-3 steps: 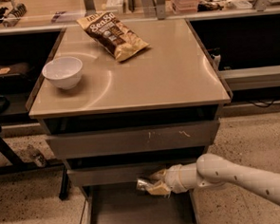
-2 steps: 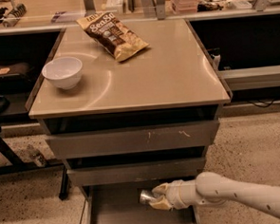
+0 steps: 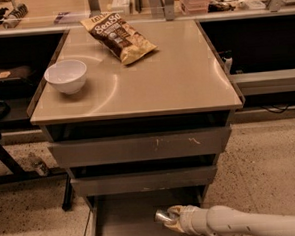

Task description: Place redbull can into bottom drawer

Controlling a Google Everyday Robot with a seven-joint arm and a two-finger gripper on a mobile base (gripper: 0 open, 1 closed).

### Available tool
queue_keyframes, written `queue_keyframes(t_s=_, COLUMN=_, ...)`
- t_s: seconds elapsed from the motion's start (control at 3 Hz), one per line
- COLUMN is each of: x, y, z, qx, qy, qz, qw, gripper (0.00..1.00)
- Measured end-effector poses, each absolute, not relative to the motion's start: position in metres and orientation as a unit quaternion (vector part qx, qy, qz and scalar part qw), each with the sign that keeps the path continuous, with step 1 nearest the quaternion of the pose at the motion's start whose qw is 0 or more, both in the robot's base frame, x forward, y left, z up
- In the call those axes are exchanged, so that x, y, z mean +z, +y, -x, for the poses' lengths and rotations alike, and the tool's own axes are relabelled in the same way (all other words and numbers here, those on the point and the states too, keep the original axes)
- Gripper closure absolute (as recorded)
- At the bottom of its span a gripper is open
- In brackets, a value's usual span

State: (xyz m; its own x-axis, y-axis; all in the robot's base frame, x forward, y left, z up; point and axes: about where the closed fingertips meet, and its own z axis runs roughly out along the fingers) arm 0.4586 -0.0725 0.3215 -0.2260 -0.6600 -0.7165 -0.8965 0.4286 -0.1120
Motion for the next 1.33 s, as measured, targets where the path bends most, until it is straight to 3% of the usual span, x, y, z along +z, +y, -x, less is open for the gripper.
queue_keyframes(t_s=0.33, x=0.288, y=-0.090, z=-0.471, qx=0.149, qy=0.779, qz=0.486, qw=0.367, gripper=1.00)
queue_keyframes(t_s=0.67, x=0.221, y=-0.097, z=-0.479, qx=0.179, qy=0.799, qz=0.450, qw=0.357, gripper=1.00)
queue_keyframes(t_s=1.33, x=0.205, y=-0.083, z=-0.475, qx=0.187, qy=0.790, qz=0.471, qw=0.344, gripper=1.00)
